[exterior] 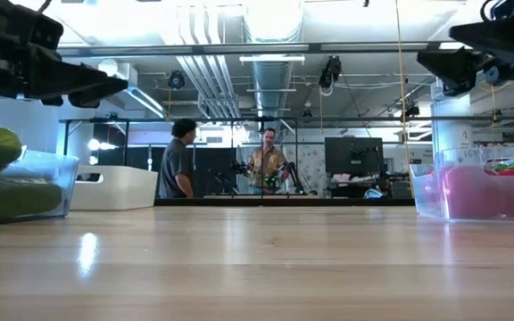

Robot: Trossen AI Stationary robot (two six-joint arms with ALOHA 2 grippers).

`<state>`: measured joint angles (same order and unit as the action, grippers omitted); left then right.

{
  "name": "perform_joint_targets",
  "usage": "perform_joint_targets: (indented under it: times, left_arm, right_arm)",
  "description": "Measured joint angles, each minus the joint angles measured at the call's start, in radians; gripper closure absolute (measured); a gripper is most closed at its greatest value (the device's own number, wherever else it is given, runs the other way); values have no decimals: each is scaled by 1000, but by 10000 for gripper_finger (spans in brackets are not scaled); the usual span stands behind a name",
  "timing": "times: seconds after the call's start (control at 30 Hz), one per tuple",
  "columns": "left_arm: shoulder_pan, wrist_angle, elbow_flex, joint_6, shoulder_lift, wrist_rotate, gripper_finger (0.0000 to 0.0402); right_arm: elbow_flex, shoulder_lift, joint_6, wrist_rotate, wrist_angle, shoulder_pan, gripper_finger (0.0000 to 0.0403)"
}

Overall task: Sort produce into baskets
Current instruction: Return to Home Position

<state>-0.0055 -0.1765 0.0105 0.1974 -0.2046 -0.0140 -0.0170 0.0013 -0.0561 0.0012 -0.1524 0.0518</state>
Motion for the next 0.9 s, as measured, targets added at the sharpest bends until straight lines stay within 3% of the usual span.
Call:
perform_joint_targets:
  times: [0.13, 0.33, 0.5, 0.9]
  left_arm:
    - [1, 39, 0, 7, 5, -86, 169]
    - [2, 39, 0, 27, 8, -70, 169]
    - [4, 81, 0, 27, 6, 6, 169]
    - [10, 142, -1, 24, 0, 15, 169]
  right_arm:
    - [2, 0, 55, -187, 35, -89, 71]
    - [4, 10, 39, -184, 43, -206, 71]
    - [4, 28, 29, -122, 50, -212, 71]
    - [5, 34, -7, -95, 126, -212, 71]
